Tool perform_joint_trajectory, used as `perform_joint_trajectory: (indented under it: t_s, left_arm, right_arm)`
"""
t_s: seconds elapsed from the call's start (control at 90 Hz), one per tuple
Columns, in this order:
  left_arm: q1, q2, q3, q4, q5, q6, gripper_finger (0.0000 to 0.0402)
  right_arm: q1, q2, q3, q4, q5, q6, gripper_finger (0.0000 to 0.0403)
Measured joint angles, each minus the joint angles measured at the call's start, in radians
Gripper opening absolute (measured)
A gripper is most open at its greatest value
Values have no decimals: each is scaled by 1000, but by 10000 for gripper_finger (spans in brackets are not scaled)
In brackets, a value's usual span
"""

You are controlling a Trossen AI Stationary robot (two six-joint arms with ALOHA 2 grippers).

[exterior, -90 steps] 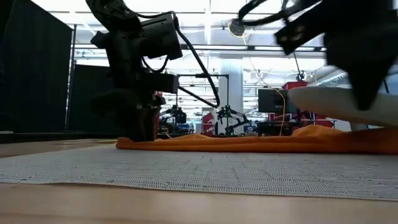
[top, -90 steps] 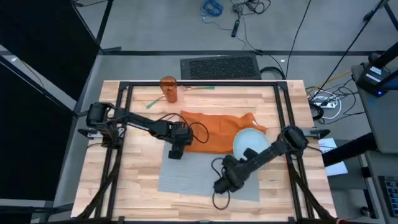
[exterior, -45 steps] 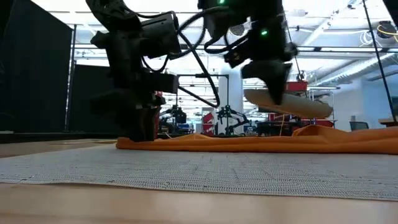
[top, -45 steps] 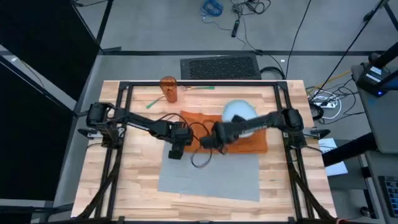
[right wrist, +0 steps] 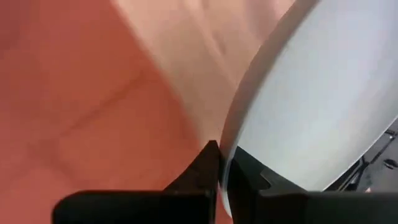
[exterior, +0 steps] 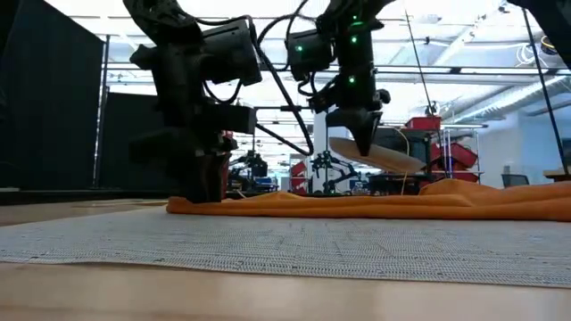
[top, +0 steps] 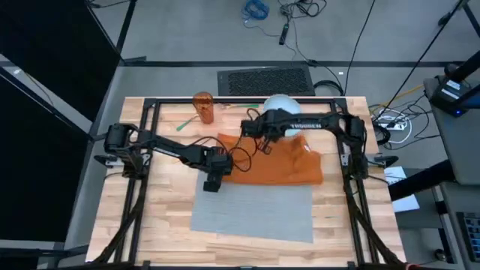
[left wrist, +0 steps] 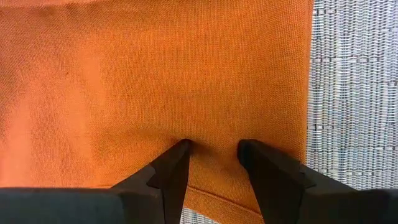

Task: Set table place
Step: Fold the orange table napkin

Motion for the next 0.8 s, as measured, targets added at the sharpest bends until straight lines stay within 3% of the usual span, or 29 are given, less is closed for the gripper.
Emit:
perform_joint_trajectory:
  t_s: [0.622, 0.8]
  left_arm:
    - [0, 0, 1, -3, 0, -25, 145]
    - [0, 0, 1, -3, 0, -25, 145]
  right_arm:
    - [-198, 4, -11, 67, -153, -154, 0]
    - [-240, 40, -11, 79, -318, -173, 0]
